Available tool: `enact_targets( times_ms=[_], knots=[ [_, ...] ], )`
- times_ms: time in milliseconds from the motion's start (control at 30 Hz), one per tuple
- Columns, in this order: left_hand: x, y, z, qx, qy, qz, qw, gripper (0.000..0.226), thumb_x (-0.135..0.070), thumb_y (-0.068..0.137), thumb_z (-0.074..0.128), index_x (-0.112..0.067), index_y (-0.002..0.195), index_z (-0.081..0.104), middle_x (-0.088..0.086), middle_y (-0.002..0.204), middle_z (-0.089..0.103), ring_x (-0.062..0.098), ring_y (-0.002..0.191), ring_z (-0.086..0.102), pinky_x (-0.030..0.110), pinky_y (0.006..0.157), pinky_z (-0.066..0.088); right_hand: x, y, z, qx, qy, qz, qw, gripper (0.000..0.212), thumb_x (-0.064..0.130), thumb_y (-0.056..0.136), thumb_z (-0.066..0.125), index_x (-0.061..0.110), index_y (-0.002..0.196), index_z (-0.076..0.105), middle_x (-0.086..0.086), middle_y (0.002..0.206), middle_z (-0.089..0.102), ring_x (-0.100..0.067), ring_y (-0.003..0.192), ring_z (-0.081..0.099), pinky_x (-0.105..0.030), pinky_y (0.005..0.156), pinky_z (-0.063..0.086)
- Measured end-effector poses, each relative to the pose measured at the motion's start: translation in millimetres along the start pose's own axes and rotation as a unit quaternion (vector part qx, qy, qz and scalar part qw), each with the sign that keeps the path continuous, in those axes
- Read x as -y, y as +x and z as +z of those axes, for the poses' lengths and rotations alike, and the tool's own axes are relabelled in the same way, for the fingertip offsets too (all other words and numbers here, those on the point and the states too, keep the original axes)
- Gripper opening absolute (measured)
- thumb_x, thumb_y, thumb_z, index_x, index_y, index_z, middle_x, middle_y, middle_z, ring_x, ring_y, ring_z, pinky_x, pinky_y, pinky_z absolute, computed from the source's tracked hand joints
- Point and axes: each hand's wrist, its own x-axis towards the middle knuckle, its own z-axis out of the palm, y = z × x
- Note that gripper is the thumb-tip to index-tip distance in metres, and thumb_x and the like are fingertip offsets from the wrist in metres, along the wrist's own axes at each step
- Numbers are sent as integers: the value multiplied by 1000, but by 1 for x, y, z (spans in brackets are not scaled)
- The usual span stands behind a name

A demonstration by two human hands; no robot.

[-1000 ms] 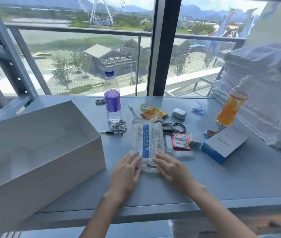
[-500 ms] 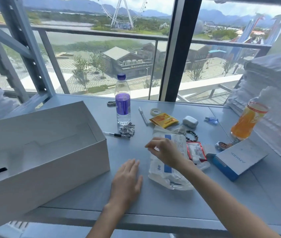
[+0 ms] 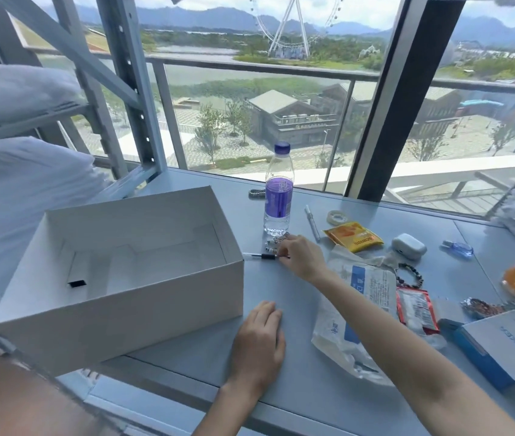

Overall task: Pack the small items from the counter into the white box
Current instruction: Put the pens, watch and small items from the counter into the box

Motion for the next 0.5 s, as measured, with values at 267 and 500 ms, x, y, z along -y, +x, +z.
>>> enact_targets(
  times_ms=[267,500],
  knots=[
    [5,-1,10,-70,13,53,996,38,-10,77,48,-12,111,64,3,121,61,19,118,51,31,97,42,-50,-44,-49,131,-9,-116,985,8,15,82,68,18,88,72,4,96,63,-4,75,55,-7,67,40],
    [4,-2,11,-39,-2,76,996,38,-12,75,58,-20,112,65,-7,109,64,11,105,57,20,85,43,-60,-21,-36,28,72,-82,994,12,8,82,66,13,91,72,-5,96,63,-15,78,57,-32,76,51]
  ],
)
